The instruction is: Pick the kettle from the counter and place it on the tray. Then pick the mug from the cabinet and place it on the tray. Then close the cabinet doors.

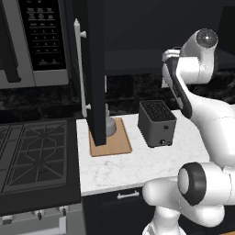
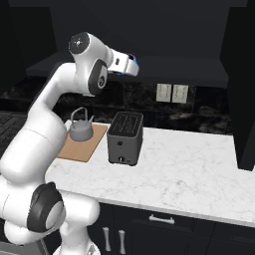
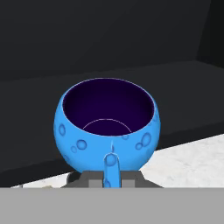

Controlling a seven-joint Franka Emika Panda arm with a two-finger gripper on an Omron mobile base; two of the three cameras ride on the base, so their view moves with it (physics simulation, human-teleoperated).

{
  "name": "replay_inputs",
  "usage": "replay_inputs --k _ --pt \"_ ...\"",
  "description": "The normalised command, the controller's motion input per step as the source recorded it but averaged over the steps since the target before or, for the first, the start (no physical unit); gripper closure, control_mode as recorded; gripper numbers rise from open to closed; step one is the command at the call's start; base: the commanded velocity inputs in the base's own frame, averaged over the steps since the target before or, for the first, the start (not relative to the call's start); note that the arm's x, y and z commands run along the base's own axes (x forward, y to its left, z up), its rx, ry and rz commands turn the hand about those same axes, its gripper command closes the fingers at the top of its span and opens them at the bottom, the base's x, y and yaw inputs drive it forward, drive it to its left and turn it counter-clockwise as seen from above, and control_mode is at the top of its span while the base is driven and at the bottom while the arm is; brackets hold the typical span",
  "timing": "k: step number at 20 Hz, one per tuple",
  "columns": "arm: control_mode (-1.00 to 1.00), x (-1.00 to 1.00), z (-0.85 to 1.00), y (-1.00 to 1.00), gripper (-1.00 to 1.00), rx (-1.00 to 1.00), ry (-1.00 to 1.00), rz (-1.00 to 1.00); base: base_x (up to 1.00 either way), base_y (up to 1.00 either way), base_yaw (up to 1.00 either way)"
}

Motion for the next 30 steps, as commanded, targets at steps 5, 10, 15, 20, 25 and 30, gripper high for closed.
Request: replay_inputs --k 5,10,15,20,25,30 --pt "-1.00 -0.97 0.00 0.08 1.00 0.00 0.00 0.24 0.00 0.00 0.00" --pt "-1.00 -0.94 0.00 0.20 1.00 0.00 0.00 0.26 0.00 0.00 0.00" --pt "-1.00 -0.88 -0.03 0.37 1.00 0.00 0.03 0.23 0.00 0.00 0.00" --pt "-1.00 -0.71 -0.10 0.54 1.00 0.00 0.12 0.23 0.00 0.00 0.00" --pt "-1.00 -0.54 -0.35 0.72 1.00 -0.05 0.05 0.19 0.00 0.00 0.00" --pt "-1.00 -0.17 -0.66 0.78 1.00 -0.10 0.01 0.07 0.00 0.00 0.00"
